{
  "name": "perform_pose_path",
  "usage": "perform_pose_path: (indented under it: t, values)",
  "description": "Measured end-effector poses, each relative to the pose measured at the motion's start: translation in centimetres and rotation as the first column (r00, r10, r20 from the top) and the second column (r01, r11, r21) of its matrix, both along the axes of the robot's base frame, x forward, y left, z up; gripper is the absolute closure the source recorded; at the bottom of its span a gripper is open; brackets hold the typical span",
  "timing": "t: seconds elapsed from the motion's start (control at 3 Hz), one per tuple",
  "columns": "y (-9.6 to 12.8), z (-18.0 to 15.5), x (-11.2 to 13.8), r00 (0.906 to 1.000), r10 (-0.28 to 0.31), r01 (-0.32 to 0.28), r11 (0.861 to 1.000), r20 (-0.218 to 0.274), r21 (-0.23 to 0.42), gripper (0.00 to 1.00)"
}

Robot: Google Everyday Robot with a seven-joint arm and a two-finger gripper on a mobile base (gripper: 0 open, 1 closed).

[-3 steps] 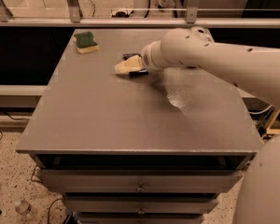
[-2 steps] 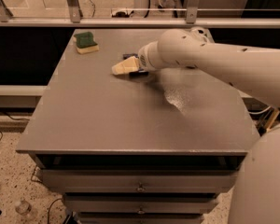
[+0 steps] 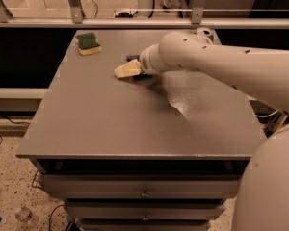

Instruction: Pick rxbar blueberry

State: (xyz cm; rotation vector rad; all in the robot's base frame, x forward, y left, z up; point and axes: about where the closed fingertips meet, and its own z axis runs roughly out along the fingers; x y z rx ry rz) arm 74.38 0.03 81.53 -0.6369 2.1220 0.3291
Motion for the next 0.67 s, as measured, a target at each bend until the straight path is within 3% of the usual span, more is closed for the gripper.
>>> perform_pose_path:
  t: [0.67]
  values:
    - [0.0,1.05,0.0,1.0,0.0,0.0,1.0,0.0,0.0,0.88]
